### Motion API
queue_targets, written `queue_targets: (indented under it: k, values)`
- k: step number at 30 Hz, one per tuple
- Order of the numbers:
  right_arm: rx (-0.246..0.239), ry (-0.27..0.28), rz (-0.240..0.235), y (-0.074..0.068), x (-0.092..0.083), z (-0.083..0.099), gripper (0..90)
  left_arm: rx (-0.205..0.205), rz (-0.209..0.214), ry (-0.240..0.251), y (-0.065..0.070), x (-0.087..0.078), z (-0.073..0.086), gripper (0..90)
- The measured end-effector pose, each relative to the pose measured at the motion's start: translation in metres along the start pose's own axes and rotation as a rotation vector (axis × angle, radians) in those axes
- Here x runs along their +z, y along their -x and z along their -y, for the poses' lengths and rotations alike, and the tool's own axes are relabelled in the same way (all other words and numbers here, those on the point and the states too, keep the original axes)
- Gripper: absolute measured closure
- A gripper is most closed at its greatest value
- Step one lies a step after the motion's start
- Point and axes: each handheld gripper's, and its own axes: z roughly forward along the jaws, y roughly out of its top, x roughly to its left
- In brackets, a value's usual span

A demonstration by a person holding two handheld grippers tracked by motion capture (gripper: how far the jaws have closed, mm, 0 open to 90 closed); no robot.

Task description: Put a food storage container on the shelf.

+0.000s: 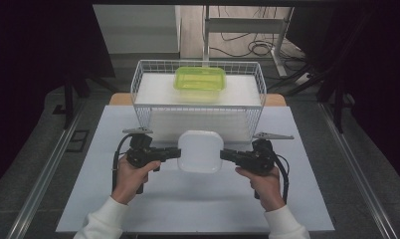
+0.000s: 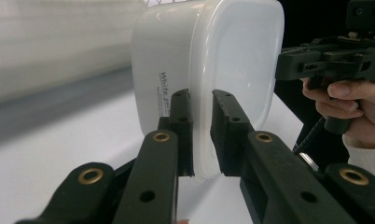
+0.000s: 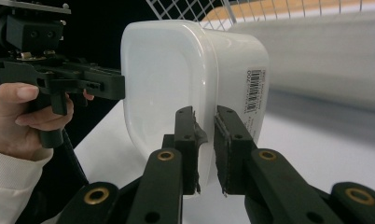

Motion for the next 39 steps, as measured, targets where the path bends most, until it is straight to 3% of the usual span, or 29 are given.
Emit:
queue_targets:
  k: [23, 33, 39]
  values:
    - [-0.094, 0.064, 0.007, -0.015, -0.021, -0.057, 79.4, 0.083, -0.015, 0.060, 0.023, -0.019, -0.060, 79.0]
    - [-0.119, 0.074, 0.009, -0.021, -0.023, -0.075, 79.3, 0.103, -0.028, 0.076, 0.029, -0.027, -0.076, 79.0]
    - [-0.125, 0.084, 0.006, -0.021, -0.025, -0.093, 79.3, 0.120, -0.038, 0.075, 0.031, -0.031, -0.095, 79.0]
